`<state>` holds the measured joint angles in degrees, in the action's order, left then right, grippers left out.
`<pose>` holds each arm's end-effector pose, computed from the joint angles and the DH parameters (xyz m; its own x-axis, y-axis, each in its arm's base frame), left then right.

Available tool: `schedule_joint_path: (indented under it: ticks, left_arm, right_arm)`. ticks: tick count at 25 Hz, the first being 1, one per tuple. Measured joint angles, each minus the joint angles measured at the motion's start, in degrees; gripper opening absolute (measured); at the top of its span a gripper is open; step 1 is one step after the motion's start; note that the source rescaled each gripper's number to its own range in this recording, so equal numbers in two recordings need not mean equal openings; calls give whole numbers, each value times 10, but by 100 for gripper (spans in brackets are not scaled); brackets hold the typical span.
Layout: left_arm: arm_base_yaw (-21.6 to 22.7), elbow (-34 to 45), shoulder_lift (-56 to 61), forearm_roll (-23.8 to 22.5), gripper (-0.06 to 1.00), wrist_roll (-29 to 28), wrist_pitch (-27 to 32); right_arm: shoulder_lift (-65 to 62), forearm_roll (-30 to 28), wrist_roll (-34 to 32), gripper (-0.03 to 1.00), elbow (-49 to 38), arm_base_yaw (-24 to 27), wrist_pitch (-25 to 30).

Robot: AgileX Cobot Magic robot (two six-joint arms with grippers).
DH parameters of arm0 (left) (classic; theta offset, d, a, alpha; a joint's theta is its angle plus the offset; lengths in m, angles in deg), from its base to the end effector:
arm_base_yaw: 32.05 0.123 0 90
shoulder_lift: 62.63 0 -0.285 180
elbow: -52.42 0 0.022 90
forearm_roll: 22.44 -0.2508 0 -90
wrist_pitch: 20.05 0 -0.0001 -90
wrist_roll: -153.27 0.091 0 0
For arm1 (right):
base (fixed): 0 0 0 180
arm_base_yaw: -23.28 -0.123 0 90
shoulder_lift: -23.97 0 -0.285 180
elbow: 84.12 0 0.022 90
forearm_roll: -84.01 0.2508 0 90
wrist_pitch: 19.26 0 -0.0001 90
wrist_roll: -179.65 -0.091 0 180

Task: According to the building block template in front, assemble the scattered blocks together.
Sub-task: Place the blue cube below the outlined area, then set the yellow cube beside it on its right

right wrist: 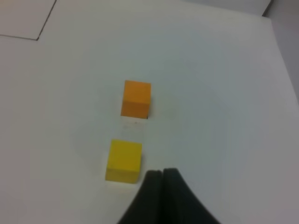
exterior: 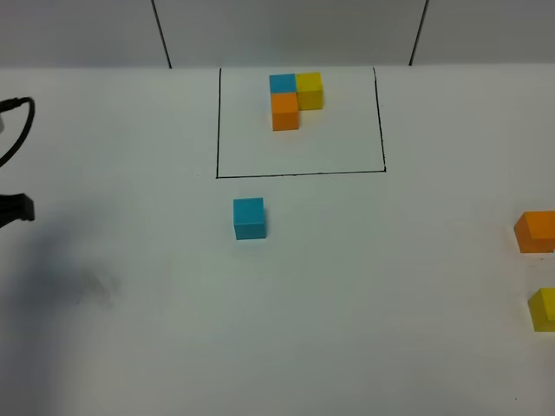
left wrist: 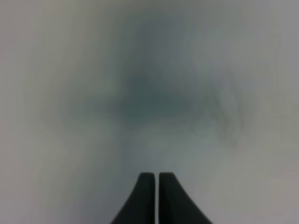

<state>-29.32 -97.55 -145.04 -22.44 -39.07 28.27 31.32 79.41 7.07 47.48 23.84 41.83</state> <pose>0.2322 0.0111 0.2442 -0.9111 -0.2574 -0.3219 -0.2481 0.9662 -0.0704 -0.0068 -0.0063 0.2778 -0.4560 -0.1627 -0.8750 -0.0041 0.9835 -0.1808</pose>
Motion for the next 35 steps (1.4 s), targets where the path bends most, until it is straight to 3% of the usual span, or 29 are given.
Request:
schedule_joint_path:
  ticks: [12, 22, 35]
  left_arm:
    - [70, 137, 198, 0, 0, 18, 61]
    - [70, 178, 352, -16, 0, 25, 123]
    - [70, 178, 489, -17, 0, 26, 126]
  right_arm:
    - [0, 0, 0, 0, 0, 0, 0]
    - [0, 0, 0, 0, 0, 0, 0]
    - [0, 0, 0, 0, 0, 0, 0]
